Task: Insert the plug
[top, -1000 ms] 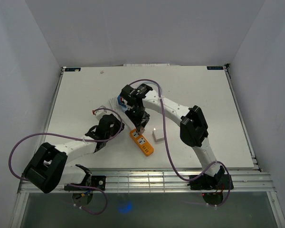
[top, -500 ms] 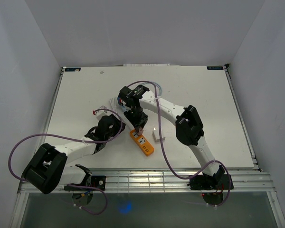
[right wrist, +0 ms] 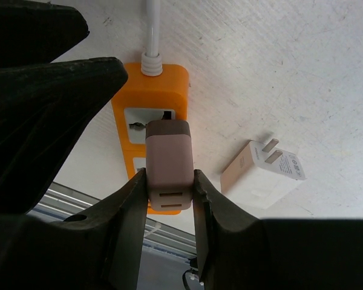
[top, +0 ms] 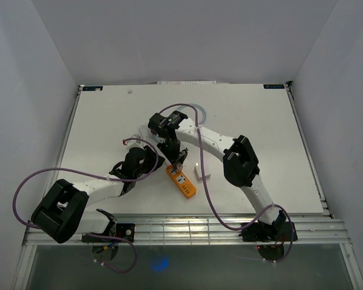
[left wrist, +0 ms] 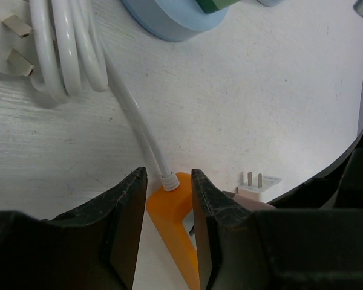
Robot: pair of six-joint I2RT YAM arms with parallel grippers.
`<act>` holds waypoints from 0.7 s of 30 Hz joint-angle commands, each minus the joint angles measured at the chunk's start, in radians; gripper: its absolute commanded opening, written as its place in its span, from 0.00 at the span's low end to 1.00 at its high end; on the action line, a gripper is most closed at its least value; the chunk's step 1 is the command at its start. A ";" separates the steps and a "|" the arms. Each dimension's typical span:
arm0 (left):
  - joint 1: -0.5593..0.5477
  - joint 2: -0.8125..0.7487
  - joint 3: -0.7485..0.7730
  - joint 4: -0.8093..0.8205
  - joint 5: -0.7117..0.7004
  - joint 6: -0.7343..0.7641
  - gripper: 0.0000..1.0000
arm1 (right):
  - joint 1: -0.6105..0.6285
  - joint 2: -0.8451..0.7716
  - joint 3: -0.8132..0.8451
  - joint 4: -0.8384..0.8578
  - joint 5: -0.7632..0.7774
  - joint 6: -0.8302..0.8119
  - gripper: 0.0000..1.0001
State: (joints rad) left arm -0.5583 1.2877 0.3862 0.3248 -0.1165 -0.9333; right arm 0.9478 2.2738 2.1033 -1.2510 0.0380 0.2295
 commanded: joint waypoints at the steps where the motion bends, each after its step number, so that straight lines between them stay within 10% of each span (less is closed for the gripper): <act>1: -0.008 -0.001 -0.012 0.056 0.046 0.019 0.46 | -0.004 0.058 -0.130 -0.056 0.170 0.021 0.08; 21: -0.022 -0.022 -0.035 0.076 0.046 0.033 0.45 | -0.006 0.162 -0.135 -0.056 0.233 0.028 0.08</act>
State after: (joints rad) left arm -0.5751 1.2957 0.3622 0.3790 -0.0772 -0.9138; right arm 0.9558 2.2684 2.0678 -1.2438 0.1024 0.2584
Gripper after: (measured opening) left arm 0.455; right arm 0.376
